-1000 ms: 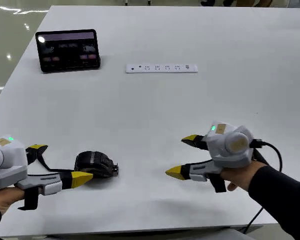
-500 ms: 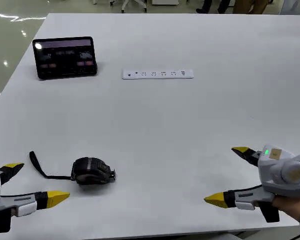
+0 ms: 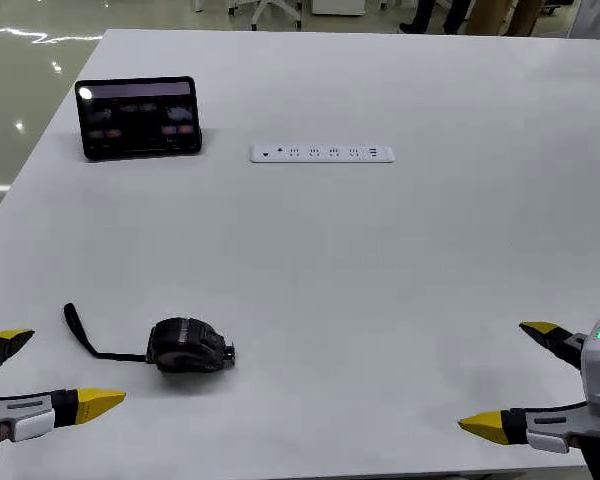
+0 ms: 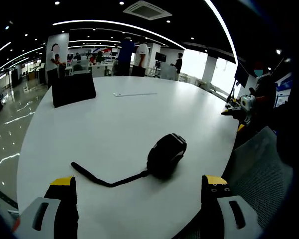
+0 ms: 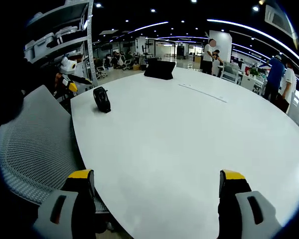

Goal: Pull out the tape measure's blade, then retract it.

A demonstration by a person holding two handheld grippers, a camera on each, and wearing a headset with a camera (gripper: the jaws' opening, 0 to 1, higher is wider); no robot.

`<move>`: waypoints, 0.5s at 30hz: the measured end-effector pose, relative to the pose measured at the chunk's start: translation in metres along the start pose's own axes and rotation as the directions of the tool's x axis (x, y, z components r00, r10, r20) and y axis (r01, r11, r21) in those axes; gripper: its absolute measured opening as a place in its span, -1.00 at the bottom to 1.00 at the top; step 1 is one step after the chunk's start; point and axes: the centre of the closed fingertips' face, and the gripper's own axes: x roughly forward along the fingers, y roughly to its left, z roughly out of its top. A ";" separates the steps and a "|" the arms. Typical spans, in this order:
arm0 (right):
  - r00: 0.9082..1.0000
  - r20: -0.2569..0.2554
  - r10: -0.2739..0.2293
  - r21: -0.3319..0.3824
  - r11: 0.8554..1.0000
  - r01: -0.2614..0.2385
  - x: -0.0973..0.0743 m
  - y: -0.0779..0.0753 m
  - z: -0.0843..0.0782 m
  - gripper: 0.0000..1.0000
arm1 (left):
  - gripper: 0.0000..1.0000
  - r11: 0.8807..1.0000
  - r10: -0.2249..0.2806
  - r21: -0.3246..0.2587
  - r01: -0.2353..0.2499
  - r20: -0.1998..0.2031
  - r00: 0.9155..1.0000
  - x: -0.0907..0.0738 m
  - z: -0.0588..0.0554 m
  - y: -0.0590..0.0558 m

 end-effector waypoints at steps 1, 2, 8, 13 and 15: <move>1.000 0.001 0.003 0.001 1.000 -0.003 0.000 0.000 0.000 1.00 | 1.00 1.000 -0.001 -0.001 0.001 0.000 1.000 0.000 0.001 0.000; 1.000 0.001 0.003 0.002 1.000 -0.003 0.000 0.001 0.001 1.00 | 1.00 1.000 -0.001 0.000 0.001 0.001 1.000 0.000 0.001 -0.001; 1.000 0.000 0.012 0.003 1.000 -0.012 0.001 0.003 0.002 1.00 | 1.00 0.999 -0.032 -0.028 0.031 -0.030 0.999 -0.002 -0.005 -0.009; 1.000 -0.003 0.013 0.008 1.000 -0.013 -0.001 0.001 -0.001 1.00 | 1.00 1.000 -0.009 -0.004 0.009 -0.024 1.000 -0.002 -0.005 -0.006; 1.000 -0.005 0.013 0.009 1.000 -0.013 -0.001 0.002 -0.001 1.00 | 1.00 1.000 -0.011 -0.004 0.011 -0.027 1.000 -0.002 -0.005 -0.006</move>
